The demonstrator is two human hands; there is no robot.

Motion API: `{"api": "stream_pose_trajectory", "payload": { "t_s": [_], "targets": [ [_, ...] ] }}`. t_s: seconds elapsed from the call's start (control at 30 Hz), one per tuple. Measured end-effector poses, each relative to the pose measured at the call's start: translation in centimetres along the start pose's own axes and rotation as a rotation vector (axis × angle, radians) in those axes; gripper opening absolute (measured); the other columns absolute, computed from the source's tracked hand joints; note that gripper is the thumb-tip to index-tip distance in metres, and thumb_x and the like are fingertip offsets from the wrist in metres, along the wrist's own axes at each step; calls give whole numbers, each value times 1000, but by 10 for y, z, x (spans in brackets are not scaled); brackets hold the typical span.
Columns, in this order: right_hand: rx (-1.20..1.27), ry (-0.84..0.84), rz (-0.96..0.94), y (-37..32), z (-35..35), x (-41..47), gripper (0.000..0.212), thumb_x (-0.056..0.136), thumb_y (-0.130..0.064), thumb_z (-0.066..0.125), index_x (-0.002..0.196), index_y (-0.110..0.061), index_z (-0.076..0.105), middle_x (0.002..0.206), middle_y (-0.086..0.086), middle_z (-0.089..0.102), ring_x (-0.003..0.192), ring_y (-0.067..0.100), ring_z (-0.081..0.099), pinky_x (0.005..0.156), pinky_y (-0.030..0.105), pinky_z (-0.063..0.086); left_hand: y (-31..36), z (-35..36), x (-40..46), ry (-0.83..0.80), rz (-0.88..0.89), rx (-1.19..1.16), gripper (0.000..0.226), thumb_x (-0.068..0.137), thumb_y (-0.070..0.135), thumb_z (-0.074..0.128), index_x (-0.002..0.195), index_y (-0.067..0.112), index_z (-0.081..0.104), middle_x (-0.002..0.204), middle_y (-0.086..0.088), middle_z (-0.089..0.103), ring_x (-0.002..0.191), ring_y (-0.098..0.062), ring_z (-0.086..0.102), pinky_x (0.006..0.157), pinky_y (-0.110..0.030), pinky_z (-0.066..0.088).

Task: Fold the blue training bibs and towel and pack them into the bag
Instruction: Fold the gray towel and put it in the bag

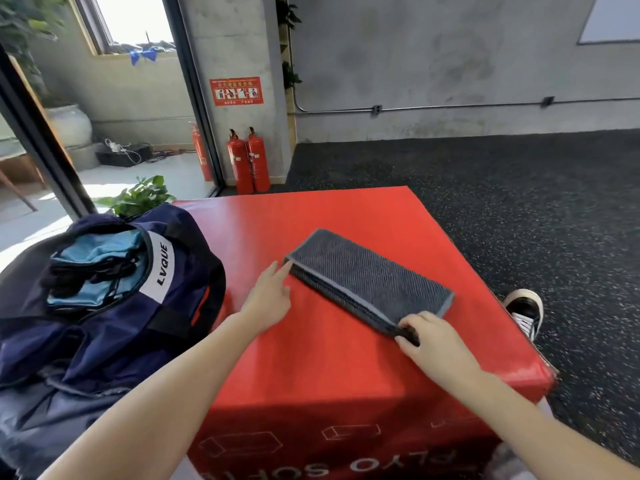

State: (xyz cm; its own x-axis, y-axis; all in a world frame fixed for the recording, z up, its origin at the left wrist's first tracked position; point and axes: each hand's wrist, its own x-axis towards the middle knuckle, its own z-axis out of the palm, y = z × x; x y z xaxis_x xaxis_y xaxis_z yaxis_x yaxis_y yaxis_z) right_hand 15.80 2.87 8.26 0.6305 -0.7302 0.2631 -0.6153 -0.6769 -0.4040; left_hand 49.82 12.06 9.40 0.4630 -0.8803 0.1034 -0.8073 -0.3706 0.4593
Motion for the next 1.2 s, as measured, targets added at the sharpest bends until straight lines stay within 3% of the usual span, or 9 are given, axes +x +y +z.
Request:
{"api": "stream_pose_trajectory", "payload": {
  "t_s": [0.17, 0.27, 0.43, 0.53, 0.7, 0.8, 0.87, 1.03, 1.2],
  "targets": [
    [389, -110, -238, -73, 13, -12, 20, 87, -23, 75, 106, -17, 74, 98, -10, 70, 90, -5, 64, 83, 12, 48, 5, 13, -27, -80, 50, 39, 58, 99, 13, 44, 155, 25, 35, 163, -13, 25, 151, -31, 22, 120, -51, 25],
    [425, 16, -308, -79, 9, -6, 12, 89, -21, 69, 100, -20, 73, 100, -12, 69, 94, -1, 65, 87, 19, 51, 10, 10, -50, -94, 91, 26, 53, 98, 16, 44, 150, 25, 44, 157, -10, 40, 147, -27, 33, 118, -49, 31],
    [98, -43, 16, -28, -3, 11, 28, 89, -36, 72, 115, -26, 70, 131, -1, 54, 122, 23, 53, 109, 38, 40, 47, 7, -87, -81, 179, -36, 41, 100, 30, 54, 140, 21, 58, 142, -2, 53, 133, -23, 48, 114, -34, 35],
    [163, -198, 87, -15, -5, 4, 44, 84, -44, 76, 124, -30, 64, 141, 0, 44, 132, 19, 46, 113, 29, 32, 61, 12, -105, -167, 143, -37, 52, 96, 49, 59, 144, 28, 54, 153, -4, 40, 142, -23, 37, 120, -35, 28],
    [249, -201, 24, -16, -13, -1, 51, 72, -17, 87, 120, -25, 70, 136, -7, 46, 122, 3, 48, 100, 4, 27, 68, 12, -118, -206, 99, -61, 75, 81, 48, 79, 145, 20, 52, 162, -5, 24, 145, -25, 33, 120, -30, 25],
    [294, -139, -10, -16, -17, -2, 48, 73, 0, 82, 114, -21, 73, 130, -8, 56, 109, 3, 59, 91, 5, 41, 72, 6, -117, -179, 72, -119, 79, 74, 38, 87, 142, 13, 56, 158, 1, 31, 107, -17, 57, 95, -17, 40],
    [311, -61, -26, -18, -22, -1, 40, 72, -4, 86, 106, -22, 76, 116, -9, 64, 102, 5, 63, 92, 11, 45, 77, 4, -117, -139, 95, -140, 74, 72, 33, 88, 138, 13, 59, 153, 3, 39, 91, -11, 57, 85, -10, 38],
    [399, 54, -12, -22, -38, 3, 15, 79, -17, 84, 89, -25, 77, 94, -11, 72, 90, -1, 63, 80, 9, 42, 83, -1, -120, -24, 155, -177, 52, 72, 22, 88, 120, 15, 71, 134, 4, 55, 97, -14, 62, 81, 3, 31],
    [360, 21, 11, -24, -53, 6, 9, 87, -24, 78, 94, -26, 73, 92, -14, 70, 90, -5, 58, 77, 5, 37, 85, -10, -120, 144, 225, -224, 19, 78, 25, 80, 94, 15, 77, 113, 11, 67, 96, -2, 59, 90, -9, 41]
  ]
}}
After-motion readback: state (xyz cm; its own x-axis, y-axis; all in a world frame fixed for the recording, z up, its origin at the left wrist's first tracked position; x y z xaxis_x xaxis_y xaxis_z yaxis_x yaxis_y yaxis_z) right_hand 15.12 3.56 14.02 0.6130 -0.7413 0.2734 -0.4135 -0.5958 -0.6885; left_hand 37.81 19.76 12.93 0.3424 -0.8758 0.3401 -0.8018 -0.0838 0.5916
